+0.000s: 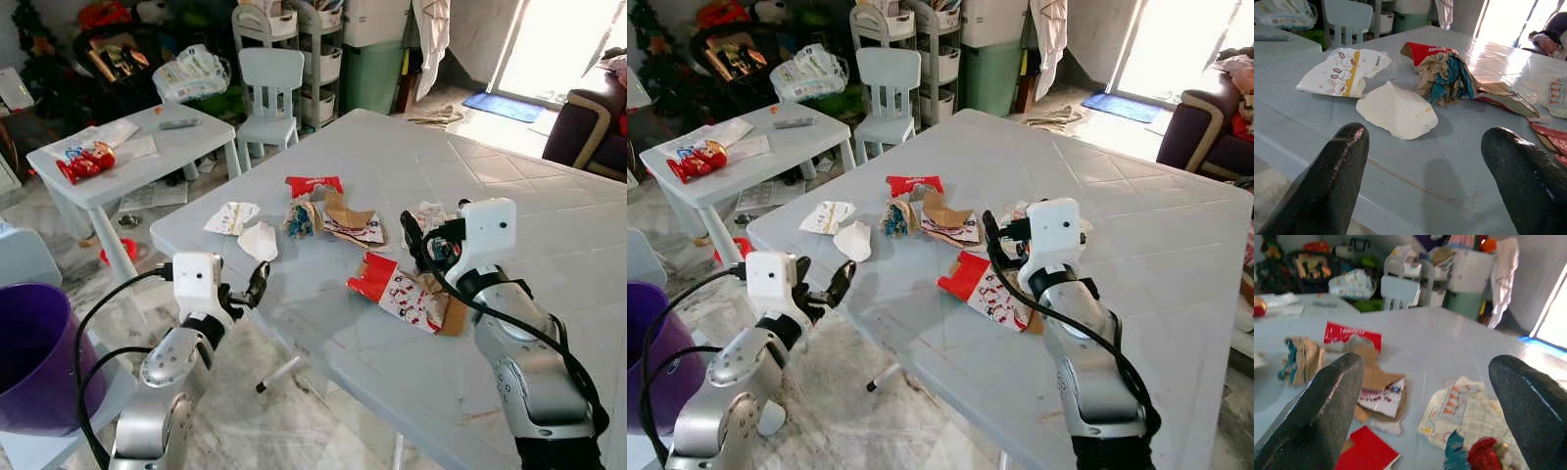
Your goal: Picking trash to rubbish bin
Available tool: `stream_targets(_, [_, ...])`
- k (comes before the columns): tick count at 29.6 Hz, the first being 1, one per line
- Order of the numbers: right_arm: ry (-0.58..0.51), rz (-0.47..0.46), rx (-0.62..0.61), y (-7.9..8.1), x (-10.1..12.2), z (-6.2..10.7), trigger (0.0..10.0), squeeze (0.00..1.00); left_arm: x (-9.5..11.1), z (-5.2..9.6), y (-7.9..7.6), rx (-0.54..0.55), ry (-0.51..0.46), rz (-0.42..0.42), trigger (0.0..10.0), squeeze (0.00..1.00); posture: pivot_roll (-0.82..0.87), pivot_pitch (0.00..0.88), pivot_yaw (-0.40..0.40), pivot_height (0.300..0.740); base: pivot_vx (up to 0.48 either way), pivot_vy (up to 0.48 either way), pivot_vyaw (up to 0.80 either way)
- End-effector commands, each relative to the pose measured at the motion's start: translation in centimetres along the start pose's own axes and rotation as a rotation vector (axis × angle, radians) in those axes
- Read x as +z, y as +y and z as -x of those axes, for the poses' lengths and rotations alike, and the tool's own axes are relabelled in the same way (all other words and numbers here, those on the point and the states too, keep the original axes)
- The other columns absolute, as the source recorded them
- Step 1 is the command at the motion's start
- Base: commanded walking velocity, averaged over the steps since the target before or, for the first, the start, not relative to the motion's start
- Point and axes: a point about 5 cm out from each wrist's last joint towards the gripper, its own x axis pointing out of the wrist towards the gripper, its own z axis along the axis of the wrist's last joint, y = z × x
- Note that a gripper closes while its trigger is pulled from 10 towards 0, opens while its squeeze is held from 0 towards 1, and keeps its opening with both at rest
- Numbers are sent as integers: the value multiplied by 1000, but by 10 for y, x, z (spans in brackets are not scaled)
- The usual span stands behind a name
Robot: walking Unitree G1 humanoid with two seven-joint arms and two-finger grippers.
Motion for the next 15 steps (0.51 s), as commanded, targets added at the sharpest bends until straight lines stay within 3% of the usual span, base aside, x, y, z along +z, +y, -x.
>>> stream_targets(1, [40, 11, 21, -1, -3, 4, 10000, 0, 4, 5, -4, -30, -17, -31, 10000, 0, 34, 31, -41, 740, 0, 0, 0])
stream_targets(7, [140, 55, 55, -3, -11, 11, 10000, 0, -1, 19, -12, -80, 3, -25, 10000, 0, 32, 46, -48, 740, 0, 0, 0])
stream_targets(15, [176, 111, 7, -17, -12, 14, 10000, 0, -3, 26, -18, -95, 10, -24, 10000, 0, 28, 52, -54, 740, 0, 0, 0])
